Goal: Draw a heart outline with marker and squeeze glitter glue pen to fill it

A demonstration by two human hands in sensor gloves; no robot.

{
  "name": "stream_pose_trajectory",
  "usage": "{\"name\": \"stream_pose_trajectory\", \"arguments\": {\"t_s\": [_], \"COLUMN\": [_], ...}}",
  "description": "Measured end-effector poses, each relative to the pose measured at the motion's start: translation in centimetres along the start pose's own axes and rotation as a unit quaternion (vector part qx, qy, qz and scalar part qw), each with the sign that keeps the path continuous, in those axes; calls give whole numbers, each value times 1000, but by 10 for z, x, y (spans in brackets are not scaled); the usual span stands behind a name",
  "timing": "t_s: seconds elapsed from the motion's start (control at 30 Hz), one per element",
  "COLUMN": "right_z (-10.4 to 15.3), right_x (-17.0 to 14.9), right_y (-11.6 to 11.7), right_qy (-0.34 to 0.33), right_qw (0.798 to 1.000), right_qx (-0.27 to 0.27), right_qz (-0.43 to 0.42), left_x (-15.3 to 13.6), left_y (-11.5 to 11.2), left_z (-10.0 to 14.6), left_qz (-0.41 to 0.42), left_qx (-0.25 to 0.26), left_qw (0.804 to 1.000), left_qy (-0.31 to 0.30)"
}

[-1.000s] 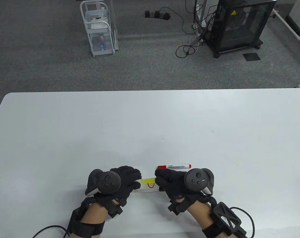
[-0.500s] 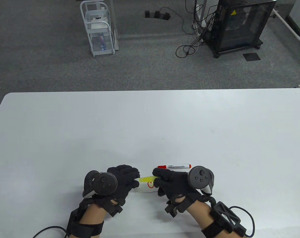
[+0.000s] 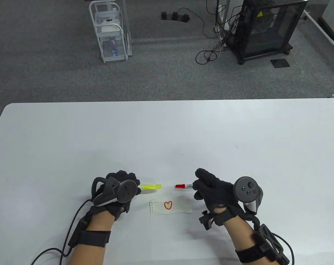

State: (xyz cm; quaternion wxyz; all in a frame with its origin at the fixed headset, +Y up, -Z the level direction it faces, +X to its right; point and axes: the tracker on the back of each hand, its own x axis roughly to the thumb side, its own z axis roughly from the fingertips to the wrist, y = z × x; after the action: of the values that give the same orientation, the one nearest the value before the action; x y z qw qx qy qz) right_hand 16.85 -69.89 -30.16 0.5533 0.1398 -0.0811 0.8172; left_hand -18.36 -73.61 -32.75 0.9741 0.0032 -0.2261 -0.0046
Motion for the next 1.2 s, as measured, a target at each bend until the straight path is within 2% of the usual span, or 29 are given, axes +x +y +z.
{"name": "stream_pose_trajectory", "arguments": {"t_s": [0.27, 0.33, 0.6, 0.97, 1.03, 1.1, 1.2], "right_z": [-2, -2, -3, -4, -4, -4, -4], "right_x": [0, 0, -3, -5, -6, -5, 0], "right_y": [-6, -6, -7, -5, -7, -8, -10], "right_qy": [-15, -18, -13, -10, -17, -24, -53], "right_qw": [1000, 1000, 1000, 1000, 1000, 999, 995], "right_qx": [0, 3, 10, 19, 13, 7, 4], "right_qz": [9, 9, 1, 6, 16, 28, 86], "left_x": [-1, -1, 3, -1, -6, -11, -18], "left_y": [-25, -26, -28, -29, -28, -22, 4], "left_z": [-12, -15, -18, -14, -13, -9, 0], "left_qz": [-11, -22, -34, -4, 18, 27, 85], "left_qx": [-40, -60, -77, -94, -90, -51, -2], "left_qw": [999, 998, 996, 996, 996, 998, 996], "left_qy": [-3, -2, -3, -1, 2, 14, 18]}}
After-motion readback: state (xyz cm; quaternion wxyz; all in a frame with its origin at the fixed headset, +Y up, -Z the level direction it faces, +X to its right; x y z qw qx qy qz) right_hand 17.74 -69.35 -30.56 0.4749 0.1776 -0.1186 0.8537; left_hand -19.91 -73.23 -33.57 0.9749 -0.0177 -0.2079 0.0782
